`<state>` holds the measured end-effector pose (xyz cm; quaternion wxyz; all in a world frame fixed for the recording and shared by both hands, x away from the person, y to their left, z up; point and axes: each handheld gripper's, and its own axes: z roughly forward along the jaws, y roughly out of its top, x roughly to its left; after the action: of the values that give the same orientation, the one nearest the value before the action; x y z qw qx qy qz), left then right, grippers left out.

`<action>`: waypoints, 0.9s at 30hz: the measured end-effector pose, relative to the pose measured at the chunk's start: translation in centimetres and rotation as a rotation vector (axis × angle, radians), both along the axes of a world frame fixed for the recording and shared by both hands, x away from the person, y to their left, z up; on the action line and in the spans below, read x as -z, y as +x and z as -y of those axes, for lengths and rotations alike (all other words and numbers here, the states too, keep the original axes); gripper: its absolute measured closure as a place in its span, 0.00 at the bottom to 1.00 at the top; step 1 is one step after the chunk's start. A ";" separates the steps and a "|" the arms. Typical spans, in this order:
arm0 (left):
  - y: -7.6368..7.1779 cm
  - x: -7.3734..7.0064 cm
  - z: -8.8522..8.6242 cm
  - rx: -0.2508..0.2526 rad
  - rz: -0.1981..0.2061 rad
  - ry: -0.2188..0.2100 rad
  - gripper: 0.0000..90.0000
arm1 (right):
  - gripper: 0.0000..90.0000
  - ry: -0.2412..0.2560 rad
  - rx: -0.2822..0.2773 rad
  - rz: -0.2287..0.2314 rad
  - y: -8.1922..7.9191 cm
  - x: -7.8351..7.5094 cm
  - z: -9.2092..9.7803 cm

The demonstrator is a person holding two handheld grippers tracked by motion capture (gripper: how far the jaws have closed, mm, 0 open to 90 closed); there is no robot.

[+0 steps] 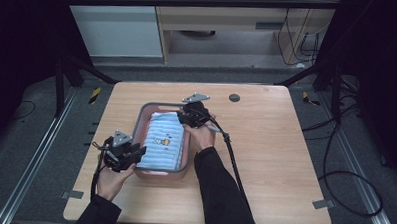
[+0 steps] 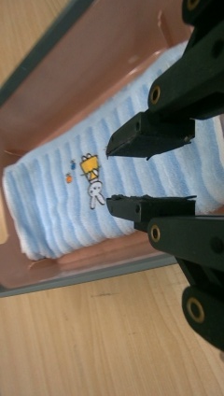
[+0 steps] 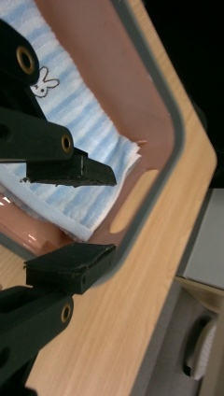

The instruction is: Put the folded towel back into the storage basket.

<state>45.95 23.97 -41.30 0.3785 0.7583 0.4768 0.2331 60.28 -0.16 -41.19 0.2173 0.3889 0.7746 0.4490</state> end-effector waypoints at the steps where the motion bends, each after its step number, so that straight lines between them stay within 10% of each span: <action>1: -0.1 -0.2 0.0 0.003 0.011 -0.006 0.73 | 0.63 0.017 0.002 0.006 -0.2 -0.3 0.3; 12: -0.8 -1.4 -0.9 0.019 0.069 -0.044 0.57 | 0.36 0.065 0.038 0.021 -2.5 -2.1 5.0; 27: -0.6 -0.9 -4.1 -0.011 0.110 -0.041 0.33 | 0.20 0.049 0.120 -0.012 -7.1 -0.1 15.1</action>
<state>45.38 28.08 -40.39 0.4182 0.7339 0.4643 0.2665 53.22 -15.23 -41.10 0.2295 0.4428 0.7399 0.4515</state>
